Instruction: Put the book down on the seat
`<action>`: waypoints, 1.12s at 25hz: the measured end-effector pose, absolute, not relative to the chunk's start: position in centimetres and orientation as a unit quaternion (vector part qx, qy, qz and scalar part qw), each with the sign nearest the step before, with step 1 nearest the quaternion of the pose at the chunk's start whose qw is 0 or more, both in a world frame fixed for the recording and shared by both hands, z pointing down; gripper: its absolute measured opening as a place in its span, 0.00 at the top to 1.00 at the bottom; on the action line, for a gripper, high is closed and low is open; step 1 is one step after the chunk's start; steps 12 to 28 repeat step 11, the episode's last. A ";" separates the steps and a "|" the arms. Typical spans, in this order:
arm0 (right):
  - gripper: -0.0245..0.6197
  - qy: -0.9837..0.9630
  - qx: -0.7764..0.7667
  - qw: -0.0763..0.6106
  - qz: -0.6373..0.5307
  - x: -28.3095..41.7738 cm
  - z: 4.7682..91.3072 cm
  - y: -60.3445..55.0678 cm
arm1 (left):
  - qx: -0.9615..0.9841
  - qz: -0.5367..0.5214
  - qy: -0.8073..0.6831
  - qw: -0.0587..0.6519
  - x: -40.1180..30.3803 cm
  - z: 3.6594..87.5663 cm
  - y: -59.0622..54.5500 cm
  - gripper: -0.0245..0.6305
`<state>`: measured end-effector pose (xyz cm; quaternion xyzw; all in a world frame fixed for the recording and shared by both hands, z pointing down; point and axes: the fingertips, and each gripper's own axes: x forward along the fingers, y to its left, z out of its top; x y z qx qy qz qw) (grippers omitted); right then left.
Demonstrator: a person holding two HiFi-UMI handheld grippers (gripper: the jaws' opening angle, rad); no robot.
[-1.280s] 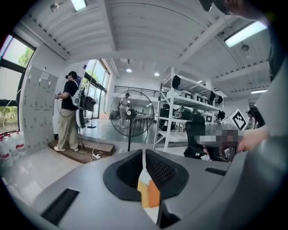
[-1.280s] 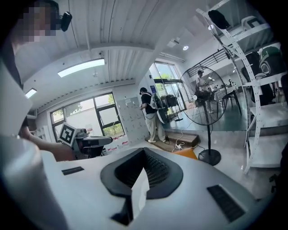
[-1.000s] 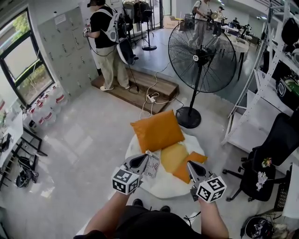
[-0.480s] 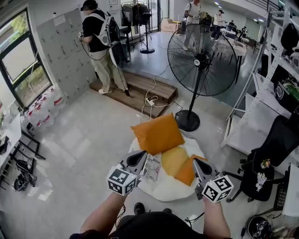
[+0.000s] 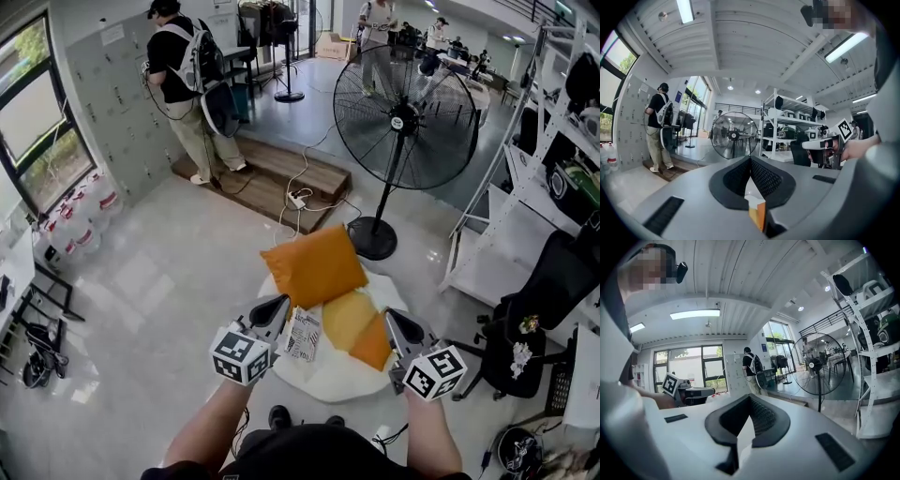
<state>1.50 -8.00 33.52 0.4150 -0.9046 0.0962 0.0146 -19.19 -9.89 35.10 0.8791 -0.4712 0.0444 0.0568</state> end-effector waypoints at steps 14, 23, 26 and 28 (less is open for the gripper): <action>0.95 -0.897 0.427 0.013 0.108 2.6 34.2 -8.7 | 0.881 0.051 -0.465 0.078 -19.0 36.1 -11.3 0.96; 0.95 -0.897 0.427 0.013 0.108 2.6 34.2 -8.7 | 0.881 0.051 -0.465 0.078 -19.0 36.1 -11.3 0.96; 0.95 -0.897 0.427 0.013 0.108 2.6 34.2 -8.7 | 0.881 0.051 -0.465 0.078 -19.0 36.1 -11.3 0.96; 0.95 -0.897 0.427 0.013 0.108 2.6 34.2 -8.7 | 0.881 0.051 -0.465 0.078 -19.0 36.1 -11.3 0.96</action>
